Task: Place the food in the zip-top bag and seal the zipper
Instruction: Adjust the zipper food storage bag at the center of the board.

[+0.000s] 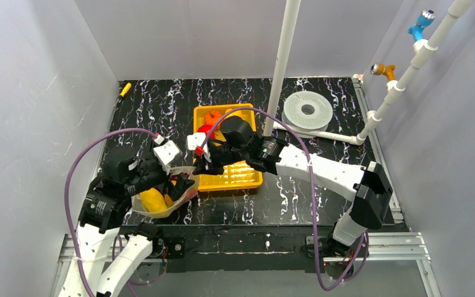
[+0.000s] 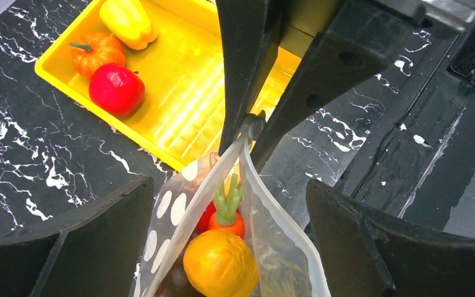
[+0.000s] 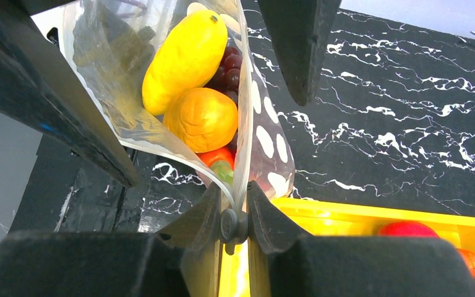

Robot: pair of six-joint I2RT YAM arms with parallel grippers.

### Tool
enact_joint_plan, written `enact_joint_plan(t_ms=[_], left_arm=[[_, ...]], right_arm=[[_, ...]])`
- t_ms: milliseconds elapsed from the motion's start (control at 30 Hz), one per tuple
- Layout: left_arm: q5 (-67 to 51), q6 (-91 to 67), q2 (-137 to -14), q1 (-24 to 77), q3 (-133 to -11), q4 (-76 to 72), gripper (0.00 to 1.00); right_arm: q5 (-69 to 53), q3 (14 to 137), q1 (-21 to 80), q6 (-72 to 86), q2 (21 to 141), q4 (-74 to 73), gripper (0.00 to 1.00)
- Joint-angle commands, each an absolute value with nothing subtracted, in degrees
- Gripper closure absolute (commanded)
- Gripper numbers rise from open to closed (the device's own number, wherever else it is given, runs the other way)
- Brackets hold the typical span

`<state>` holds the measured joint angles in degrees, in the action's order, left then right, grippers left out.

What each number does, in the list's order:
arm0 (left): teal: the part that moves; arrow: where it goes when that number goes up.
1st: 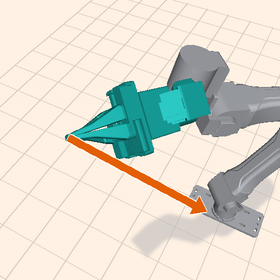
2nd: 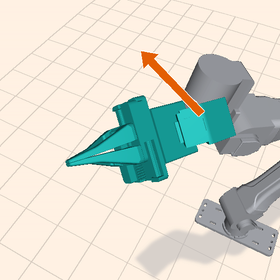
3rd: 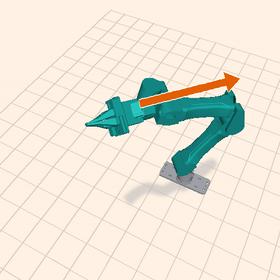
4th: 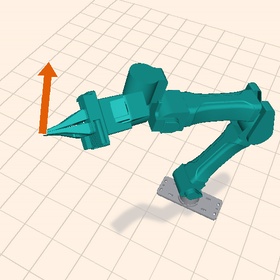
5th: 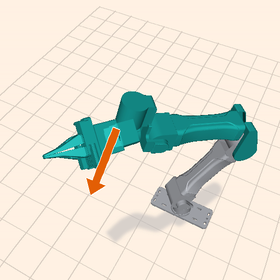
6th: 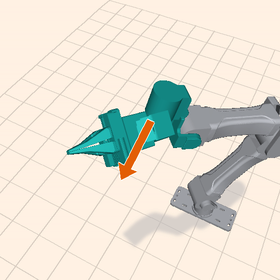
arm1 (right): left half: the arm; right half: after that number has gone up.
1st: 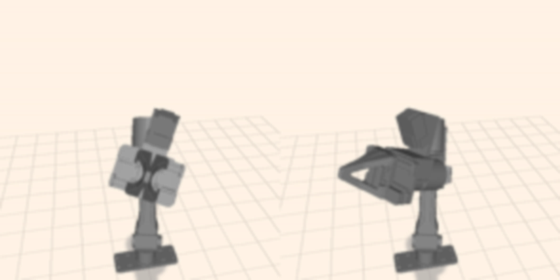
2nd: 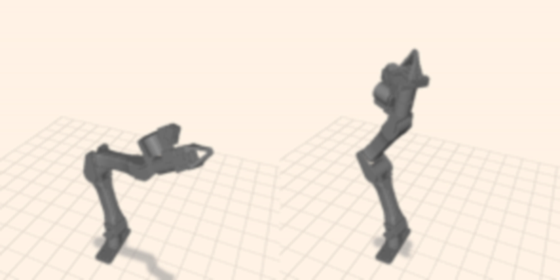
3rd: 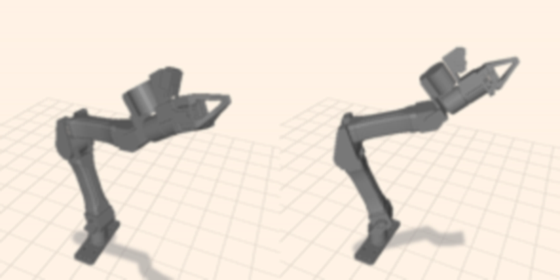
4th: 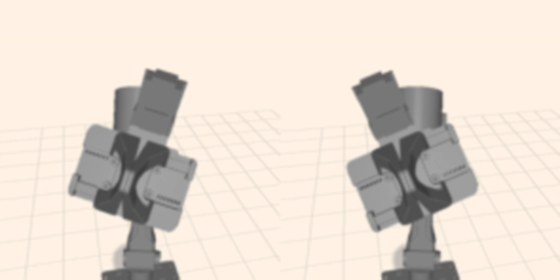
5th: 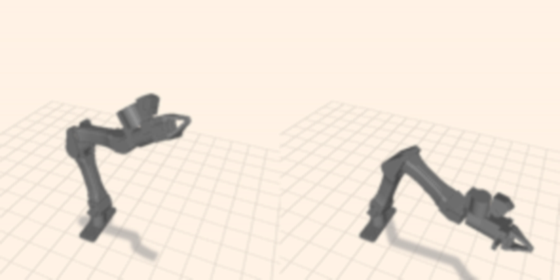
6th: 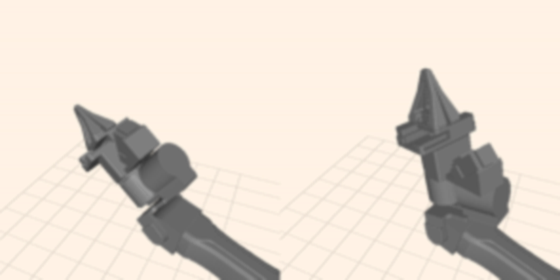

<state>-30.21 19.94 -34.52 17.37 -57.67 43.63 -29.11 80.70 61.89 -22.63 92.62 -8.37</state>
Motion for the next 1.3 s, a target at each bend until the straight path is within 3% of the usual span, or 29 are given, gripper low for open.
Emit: enact_joint_plan(t_ms=[0,200,467,700,800,1033,1267], left_arm=[[-29.2,20.7,-35.9,17.6,-55.8,42.6,0.08],[-24.3,21.3,-35.4,18.6,-54.4,42.9,0.13],[-20.6,19.6,-34.5,18.8,-54.2,43.5,0.51],[-20.8,17.8,-34.2,18.8,-54.4,43.9,0.74],[-20.8,17.4,-34.1,18.8,-53.9,44.0,0.79],[-20.9,17.5,-33.6,18.8,-53.7,44.6,0.88],[-21.7,16.7,-33.9,18.8,-53.9,44.5,0.93]], right_arm=[[-29.7,84.4,61.8,-21.7,92.1,-8.0,0.97],[-29.4,84.0,61.8,-20.8,91.8,-7.0,0.96],[-29.0,84.2,61.8,-19.3,92.2,-5.6,0.87],[-26.0,80.2,61.4,-14.1,91.1,1.9,0.42],[-25.2,77.2,60.6,-10.0,90.4,6.6,0.32],[-29.0,73.1,57.8,-2.7,89.8,11.0,0.28],[-33.9,66.4,57.0,2.6,88.3,17.6,0.29]])
